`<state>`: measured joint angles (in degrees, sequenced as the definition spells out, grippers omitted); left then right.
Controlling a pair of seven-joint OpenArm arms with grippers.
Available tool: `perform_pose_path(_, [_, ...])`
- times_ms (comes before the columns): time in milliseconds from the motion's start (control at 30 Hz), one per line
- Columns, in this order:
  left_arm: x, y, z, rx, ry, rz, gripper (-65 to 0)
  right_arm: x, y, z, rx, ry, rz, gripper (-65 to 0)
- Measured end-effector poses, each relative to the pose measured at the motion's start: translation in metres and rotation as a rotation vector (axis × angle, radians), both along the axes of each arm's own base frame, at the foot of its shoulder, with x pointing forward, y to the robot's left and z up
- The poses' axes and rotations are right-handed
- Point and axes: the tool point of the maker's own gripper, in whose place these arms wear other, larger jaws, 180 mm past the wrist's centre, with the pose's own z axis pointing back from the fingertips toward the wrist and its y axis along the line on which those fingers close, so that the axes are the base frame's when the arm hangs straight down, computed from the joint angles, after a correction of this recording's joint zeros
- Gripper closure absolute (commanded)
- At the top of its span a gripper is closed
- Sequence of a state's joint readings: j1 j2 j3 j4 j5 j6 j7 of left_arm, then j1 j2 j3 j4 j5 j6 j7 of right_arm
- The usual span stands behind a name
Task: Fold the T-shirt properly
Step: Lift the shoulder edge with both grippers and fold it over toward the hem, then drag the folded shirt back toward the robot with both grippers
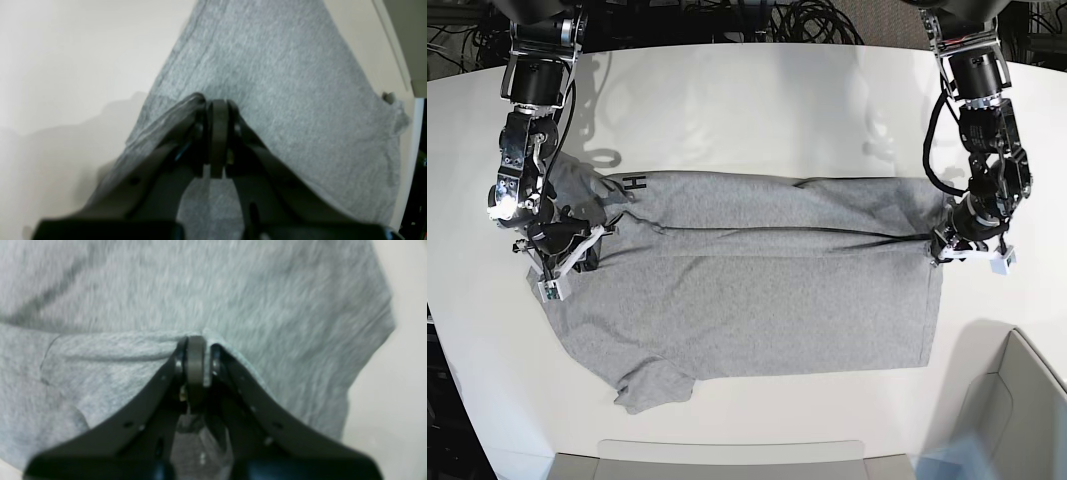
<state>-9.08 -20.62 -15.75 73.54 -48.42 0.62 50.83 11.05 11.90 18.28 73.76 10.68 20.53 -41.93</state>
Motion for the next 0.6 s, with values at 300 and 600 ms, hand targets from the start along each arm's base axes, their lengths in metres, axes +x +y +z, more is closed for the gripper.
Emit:
perform_pose_path(300, [-0.010,0.005,-0.021,-0.016,0.058,0.026,0.0,0.011,-0.005,0.006,0.006,-0.014,-0.009,-16.3])
perform_pose_path(600, [0.011,0.004,0.042,0.068,-0.119,-0.010,-10.6,0.012,-0.003,0.055,-0.039,-0.156,0.010,-26.7])
